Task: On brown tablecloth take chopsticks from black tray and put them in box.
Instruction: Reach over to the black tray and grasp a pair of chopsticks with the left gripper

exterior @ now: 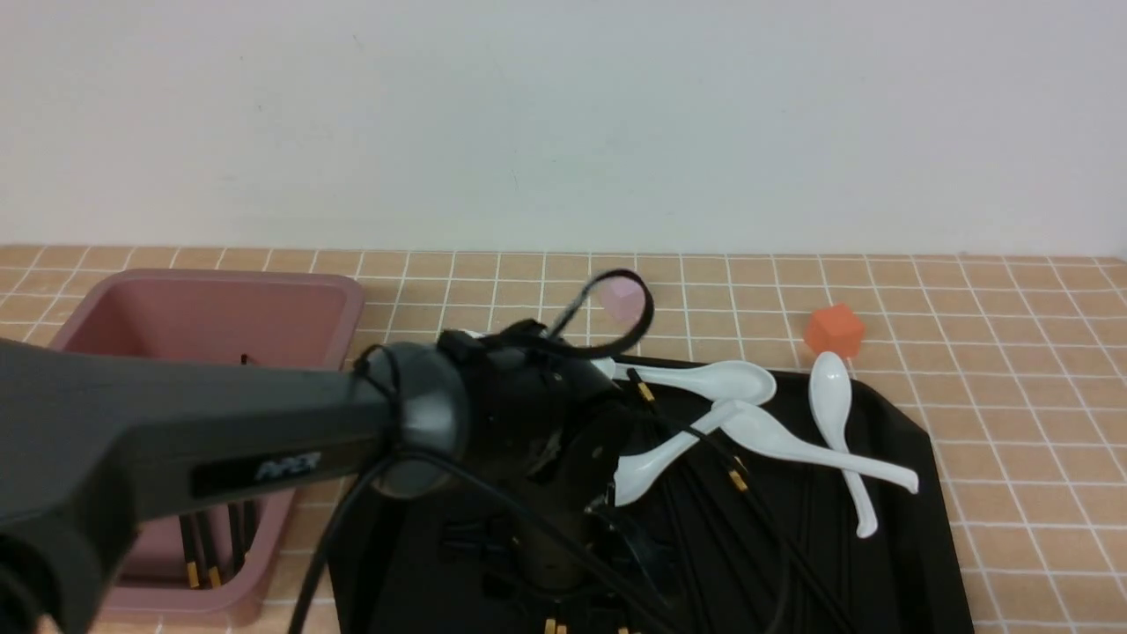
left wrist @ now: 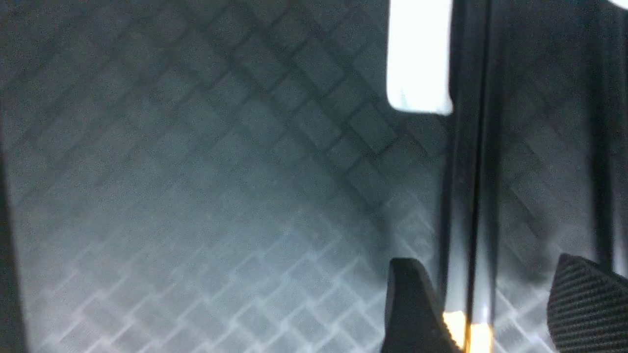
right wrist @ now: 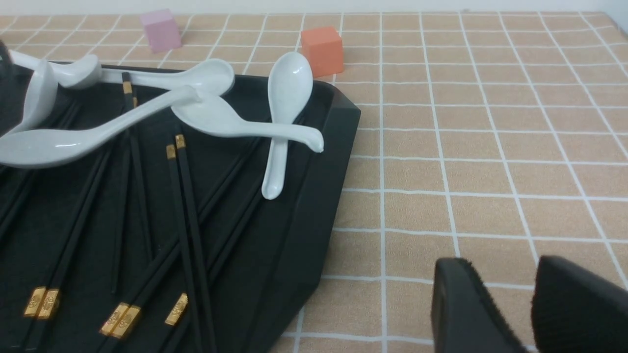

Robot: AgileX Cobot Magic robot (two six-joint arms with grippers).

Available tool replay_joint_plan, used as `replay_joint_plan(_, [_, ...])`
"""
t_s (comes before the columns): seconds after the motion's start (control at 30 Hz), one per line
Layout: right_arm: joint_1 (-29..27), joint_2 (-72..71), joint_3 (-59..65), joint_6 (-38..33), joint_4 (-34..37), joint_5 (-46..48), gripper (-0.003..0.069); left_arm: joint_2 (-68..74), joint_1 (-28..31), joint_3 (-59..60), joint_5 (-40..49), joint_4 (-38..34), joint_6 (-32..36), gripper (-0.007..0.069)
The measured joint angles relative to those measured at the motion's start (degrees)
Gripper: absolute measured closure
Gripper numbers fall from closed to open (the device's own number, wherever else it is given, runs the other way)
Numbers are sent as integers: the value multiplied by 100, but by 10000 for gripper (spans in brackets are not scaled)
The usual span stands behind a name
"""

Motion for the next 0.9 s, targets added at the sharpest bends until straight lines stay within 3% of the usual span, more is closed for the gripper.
replay_joint_plan(0.3, [0, 0, 0, 0, 0, 0, 419, 166, 0, -71, -20, -1, 0, 299])
replay_joint_plan(0.53, [0, 0, 0, 0, 0, 0, 419, 208, -40, -133, 83, 41, -19, 499])
replay_joint_plan(0.9, [0, 0, 0, 0, 0, 0, 419, -87, -40, -60, 369, 253, -19, 503])
